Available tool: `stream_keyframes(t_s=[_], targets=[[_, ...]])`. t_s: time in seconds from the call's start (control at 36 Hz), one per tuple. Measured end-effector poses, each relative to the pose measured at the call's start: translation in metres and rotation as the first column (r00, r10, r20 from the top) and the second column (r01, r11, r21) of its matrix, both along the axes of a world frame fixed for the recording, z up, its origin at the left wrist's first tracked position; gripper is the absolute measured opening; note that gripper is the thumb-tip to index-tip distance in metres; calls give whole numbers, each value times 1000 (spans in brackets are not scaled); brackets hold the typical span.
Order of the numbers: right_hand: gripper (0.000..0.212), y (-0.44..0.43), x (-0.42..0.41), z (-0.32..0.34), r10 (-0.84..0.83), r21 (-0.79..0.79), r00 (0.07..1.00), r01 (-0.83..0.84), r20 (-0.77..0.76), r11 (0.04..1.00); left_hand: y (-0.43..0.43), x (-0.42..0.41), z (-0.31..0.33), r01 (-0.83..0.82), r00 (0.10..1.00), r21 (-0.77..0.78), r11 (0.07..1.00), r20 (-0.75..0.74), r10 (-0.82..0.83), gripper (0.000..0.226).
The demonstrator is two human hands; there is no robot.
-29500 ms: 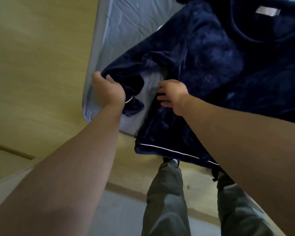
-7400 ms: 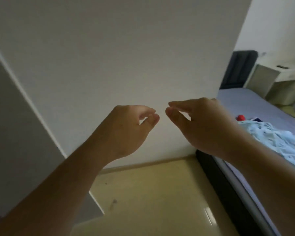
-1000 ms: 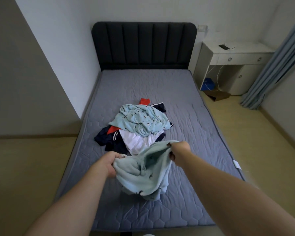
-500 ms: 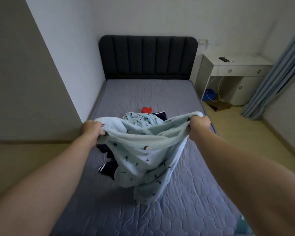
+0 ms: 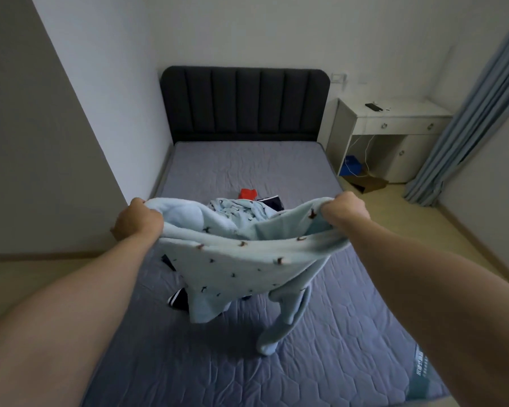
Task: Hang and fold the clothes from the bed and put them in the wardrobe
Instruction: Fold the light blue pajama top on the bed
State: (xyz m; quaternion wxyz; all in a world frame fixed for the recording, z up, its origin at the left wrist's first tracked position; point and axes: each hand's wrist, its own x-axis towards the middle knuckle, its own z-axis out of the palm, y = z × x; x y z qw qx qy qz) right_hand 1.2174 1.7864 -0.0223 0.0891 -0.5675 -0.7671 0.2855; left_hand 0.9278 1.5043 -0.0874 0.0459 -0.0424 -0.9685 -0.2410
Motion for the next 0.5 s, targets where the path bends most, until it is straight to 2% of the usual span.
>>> stream_keyframes(t_s=[0.06,0.11,0.22,0.28,0.36,0.44,0.5], targets=[[26,-2,-4,3,136,65,967,-153,213,986,-3,-3,-1,-22,998,50,999,57,19,32],[33,-4,-9,2,222,120,877,-297,426,947,-4,-6,-1,-46,994,48,998,100,41,31],[36,-11,-15,-4,224,176,710,-443,668,879,-5,-19,-2,-60,962,-57,997,263,73,32],[31,-14,-16,-12,207,165,642,-469,738,868,-8,-23,-2,-4,951,-118,993,306,40,33],[28,-17,-16,-24,207,99,594,-440,777,893,-13,-30,-5,176,921,-205,963,379,-87,35],[28,-21,-21,-33,324,-63,508,-465,798,883,-12,-34,-11,346,798,-4,938,528,-292,25],[32,-23,-26,-40,463,-215,411,-521,785,826,-11,-29,-11,350,701,135,927,619,-354,16]])
